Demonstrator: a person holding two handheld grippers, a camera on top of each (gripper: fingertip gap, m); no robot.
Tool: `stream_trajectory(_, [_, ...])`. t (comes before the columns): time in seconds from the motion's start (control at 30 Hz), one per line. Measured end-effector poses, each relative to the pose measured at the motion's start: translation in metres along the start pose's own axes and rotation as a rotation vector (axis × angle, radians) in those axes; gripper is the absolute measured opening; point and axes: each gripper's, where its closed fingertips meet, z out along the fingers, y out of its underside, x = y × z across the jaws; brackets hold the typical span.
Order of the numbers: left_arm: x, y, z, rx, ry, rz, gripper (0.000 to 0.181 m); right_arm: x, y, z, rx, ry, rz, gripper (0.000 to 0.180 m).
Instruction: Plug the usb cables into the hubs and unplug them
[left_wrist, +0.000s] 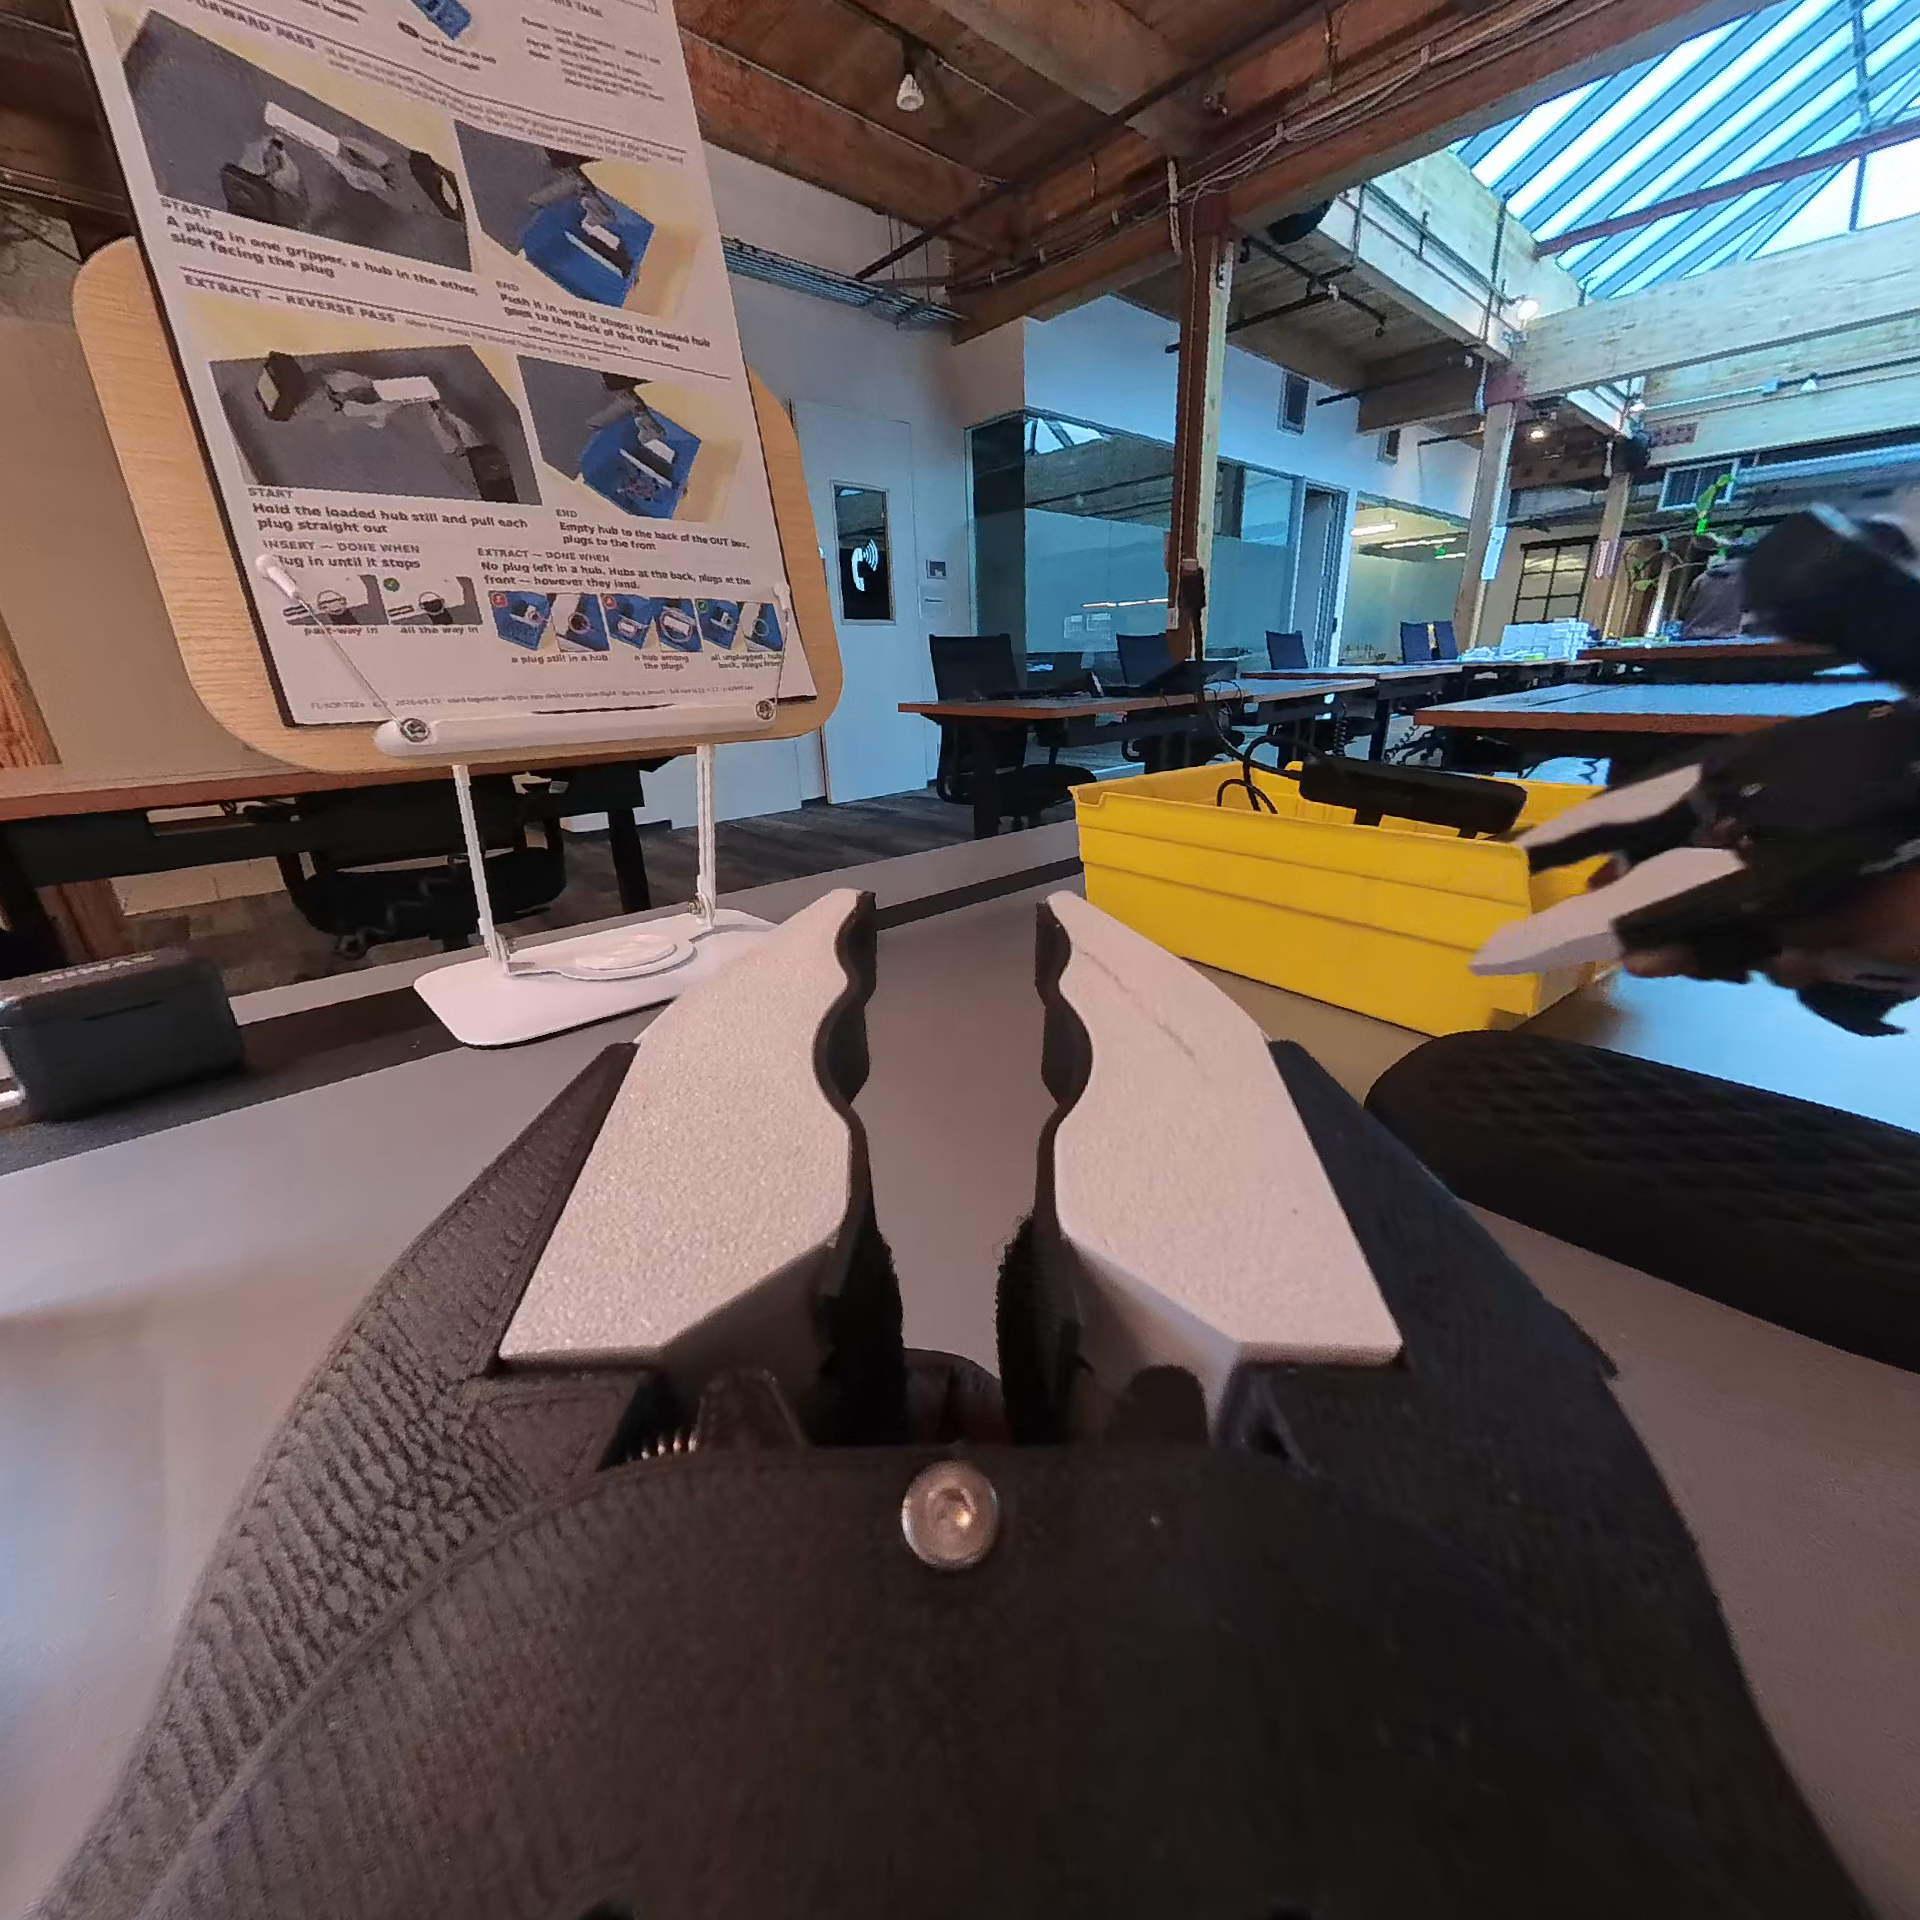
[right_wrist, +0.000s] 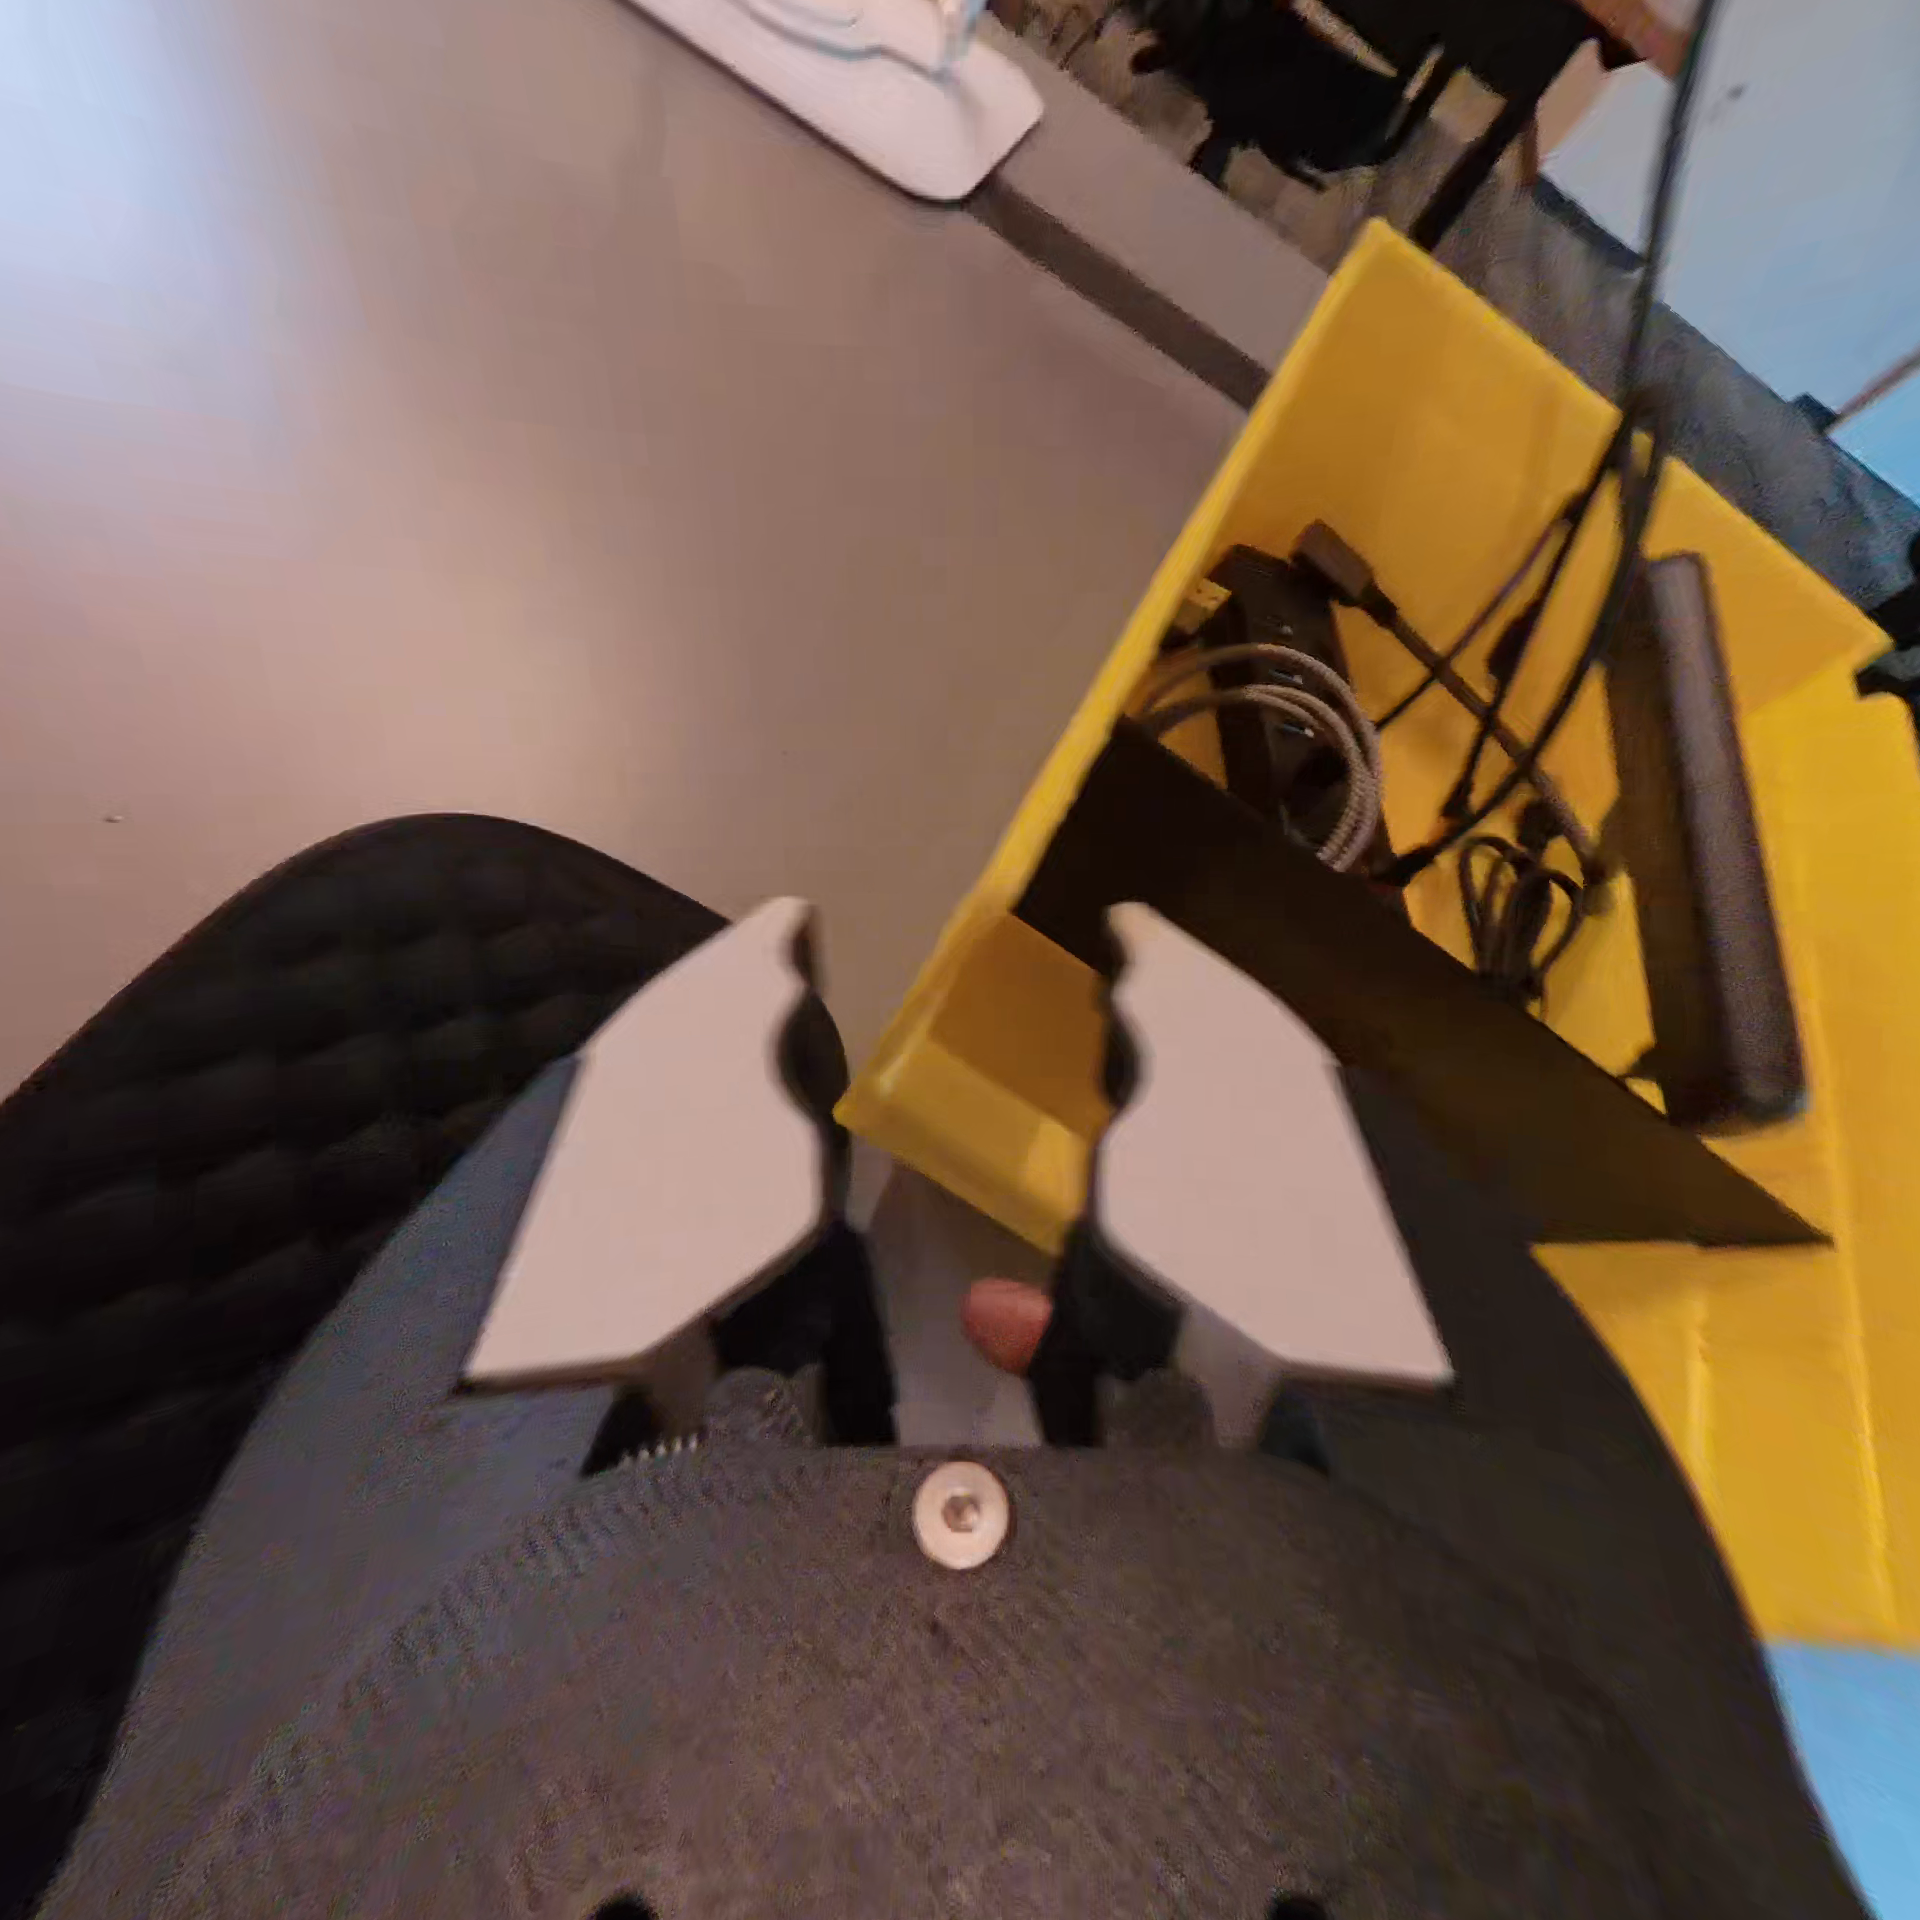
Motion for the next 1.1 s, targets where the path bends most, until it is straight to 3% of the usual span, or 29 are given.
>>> stream_trajectory(0.03, [-0.001, 0.000, 0.000, 0.004, -0.002, -0.003, 0.029, -0.004, -0.003, 0.005, 0.000, -0.014, -0.024, 0.028])
stream_trajectory(0.07, [-0.001, 0.000, 0.000, 0.006, -0.003, -0.009, 0.029, -0.001, -0.006, 0.010, -0.008, 0.019, -0.065, 0.019])
stream_trajectory(0.23, [0.000, 0.001, 0.000, -0.009, 0.007, -0.004, 0.029, -0.012, -0.023, 0.030, -0.125, 0.052, -0.283, 0.024])
stream_trajectory(0.53, [0.000, 0.005, -0.002, -0.049, -0.001, 0.015, 0.030, -0.081, -0.073, 0.057, -0.072, -0.018, -0.257, 0.026])
stream_trajectory(0.93, [-0.009, 0.005, -0.004, -0.061, -0.067, 0.028, 0.030, -0.205, -0.141, 0.067, 0.279, -0.324, -0.133, 0.027])
stream_trajectory(1.1, [-0.024, -0.008, -0.010, -0.007, -0.186, 0.112, 0.028, -0.248, -0.163, 0.066, 0.390, -0.503, -0.059, 0.030])
